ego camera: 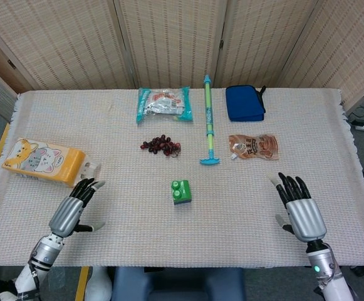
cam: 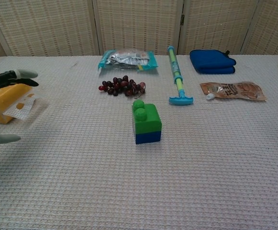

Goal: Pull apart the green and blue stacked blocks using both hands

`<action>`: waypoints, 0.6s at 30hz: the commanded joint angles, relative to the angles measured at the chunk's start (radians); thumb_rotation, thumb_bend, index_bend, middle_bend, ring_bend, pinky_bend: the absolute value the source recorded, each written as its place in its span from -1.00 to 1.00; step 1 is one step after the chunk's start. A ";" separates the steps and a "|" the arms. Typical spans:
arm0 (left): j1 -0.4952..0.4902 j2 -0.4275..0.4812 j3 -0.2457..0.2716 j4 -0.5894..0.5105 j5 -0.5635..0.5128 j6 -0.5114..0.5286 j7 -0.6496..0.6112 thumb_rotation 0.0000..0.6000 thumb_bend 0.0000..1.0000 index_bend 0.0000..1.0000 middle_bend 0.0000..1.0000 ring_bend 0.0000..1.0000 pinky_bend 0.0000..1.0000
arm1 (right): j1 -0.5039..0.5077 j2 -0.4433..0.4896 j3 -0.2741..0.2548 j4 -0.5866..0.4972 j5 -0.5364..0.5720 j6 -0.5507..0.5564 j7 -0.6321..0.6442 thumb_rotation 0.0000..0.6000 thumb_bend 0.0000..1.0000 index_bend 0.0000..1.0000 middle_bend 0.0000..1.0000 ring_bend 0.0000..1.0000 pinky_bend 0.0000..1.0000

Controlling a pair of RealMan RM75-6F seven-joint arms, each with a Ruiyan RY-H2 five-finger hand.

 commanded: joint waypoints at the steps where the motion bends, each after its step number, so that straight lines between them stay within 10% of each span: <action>1: -0.055 -0.041 -0.033 -0.061 -0.069 -0.099 0.037 1.00 -0.64 -0.79 -0.65 -1.00 -1.00 | 0.001 0.008 0.007 0.000 0.010 -0.006 0.016 1.00 -0.32 -1.00 -1.00 -1.00 -1.00; 18: -0.182 -0.255 -0.176 -0.081 -0.392 -0.248 0.340 1.00 -0.66 -0.80 -0.65 -1.00 -1.00 | 0.013 0.056 0.041 0.000 0.060 -0.052 0.124 1.00 -0.32 -1.00 -1.00 -1.00 -1.00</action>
